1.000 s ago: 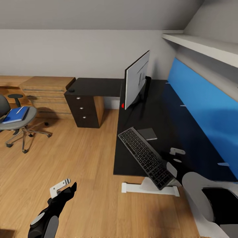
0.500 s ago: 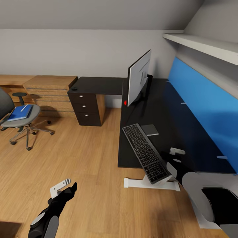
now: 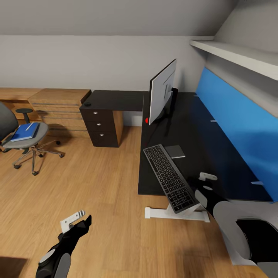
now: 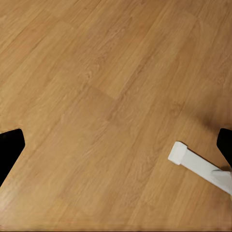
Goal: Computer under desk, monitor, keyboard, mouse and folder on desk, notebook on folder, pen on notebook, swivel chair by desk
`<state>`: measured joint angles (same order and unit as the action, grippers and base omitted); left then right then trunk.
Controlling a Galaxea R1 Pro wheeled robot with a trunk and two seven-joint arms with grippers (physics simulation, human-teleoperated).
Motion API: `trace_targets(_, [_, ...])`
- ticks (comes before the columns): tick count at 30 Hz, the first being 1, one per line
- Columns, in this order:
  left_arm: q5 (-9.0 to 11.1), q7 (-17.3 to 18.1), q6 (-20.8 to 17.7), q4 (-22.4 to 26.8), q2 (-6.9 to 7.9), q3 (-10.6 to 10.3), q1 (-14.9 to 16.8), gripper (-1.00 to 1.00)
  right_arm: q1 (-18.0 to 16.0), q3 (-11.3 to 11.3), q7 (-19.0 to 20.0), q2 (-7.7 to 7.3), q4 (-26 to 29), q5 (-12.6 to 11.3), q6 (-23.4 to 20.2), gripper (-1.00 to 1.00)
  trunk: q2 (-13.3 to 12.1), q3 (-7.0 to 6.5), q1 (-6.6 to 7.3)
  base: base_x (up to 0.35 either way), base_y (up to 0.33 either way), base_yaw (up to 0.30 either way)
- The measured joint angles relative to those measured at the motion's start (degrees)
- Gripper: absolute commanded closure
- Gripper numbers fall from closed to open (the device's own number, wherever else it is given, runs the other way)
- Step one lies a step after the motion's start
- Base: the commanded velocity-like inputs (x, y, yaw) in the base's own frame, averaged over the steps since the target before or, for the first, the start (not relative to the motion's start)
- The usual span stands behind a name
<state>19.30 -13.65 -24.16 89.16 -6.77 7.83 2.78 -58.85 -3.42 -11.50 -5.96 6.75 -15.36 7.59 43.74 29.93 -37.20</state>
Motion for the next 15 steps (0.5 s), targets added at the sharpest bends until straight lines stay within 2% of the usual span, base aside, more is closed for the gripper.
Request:
trace_targets(3, [0.05, -0.09, -0.06, -1.92, 0.08, -1.35, 0.00, -1.00, 0.00, 0.05, 0.04, -0.05, 1.12, -0.15, 0.16, -1.00, -1.20, -0.54, 0.66, 0.000, 0.000, 0.000])
trace_targets(9, [-0.05, -0.10, -0.16, -5.08, 0.08, -2.15, 0.00, -1.00, 0.00, 0.09, 0.06, -0.15, 2.57, -0.26, -0.16, -1.00, -3.61, -1.62, 1.98, 0.000, 0.000, 0.000])
trace_targets(15, [-0.11, -0.15, -0.12, -7.65, -0.04, -3.50, 0.00, -1.00, 0.06, 0.09, 0.36, -1.54, 5.27, -1.37, -3.47, -1.00, -6.03, -2.70, 3.30, 0.000, 0.000, 0.000])
